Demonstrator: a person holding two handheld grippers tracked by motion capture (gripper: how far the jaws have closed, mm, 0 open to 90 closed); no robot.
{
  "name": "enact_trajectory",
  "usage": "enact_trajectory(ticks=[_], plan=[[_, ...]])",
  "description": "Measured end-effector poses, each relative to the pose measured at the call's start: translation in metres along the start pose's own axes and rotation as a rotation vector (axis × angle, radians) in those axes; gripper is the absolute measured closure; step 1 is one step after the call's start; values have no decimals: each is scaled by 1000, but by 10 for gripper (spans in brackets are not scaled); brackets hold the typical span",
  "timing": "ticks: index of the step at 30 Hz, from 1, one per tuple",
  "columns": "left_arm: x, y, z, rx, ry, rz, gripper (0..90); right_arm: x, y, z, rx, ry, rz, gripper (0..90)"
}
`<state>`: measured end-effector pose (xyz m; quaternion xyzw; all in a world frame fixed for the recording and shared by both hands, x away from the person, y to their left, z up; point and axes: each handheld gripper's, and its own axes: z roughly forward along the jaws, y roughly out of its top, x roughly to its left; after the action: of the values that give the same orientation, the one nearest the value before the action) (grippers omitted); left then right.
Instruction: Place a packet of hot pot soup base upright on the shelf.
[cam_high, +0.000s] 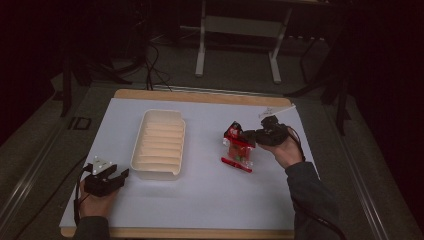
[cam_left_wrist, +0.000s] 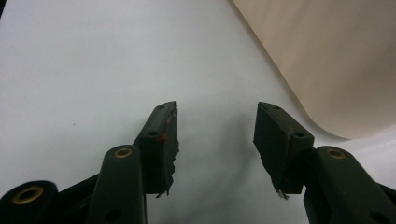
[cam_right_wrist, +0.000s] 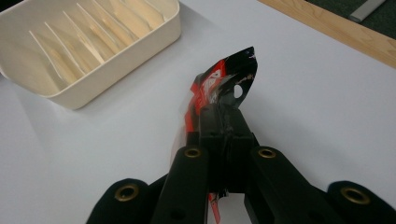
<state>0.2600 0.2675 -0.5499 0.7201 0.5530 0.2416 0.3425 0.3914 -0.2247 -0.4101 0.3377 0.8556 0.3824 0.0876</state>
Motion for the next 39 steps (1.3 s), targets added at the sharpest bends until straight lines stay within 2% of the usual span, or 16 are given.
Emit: enact_trajectory(ticks=[12,22,30,39], plan=[[0,0,0,0,-2,0,498,11,8,1,-19,14,-42,889],[0,0,0,0,-2,1,498,18,12,5,-29,54,-87,888],[0,0,-1,-3,-3,1,497,25,17,6,-34,60,-108,888],[0,0,-1,-8,-5,1,496,35,24,10,-43,89,-160,888]])
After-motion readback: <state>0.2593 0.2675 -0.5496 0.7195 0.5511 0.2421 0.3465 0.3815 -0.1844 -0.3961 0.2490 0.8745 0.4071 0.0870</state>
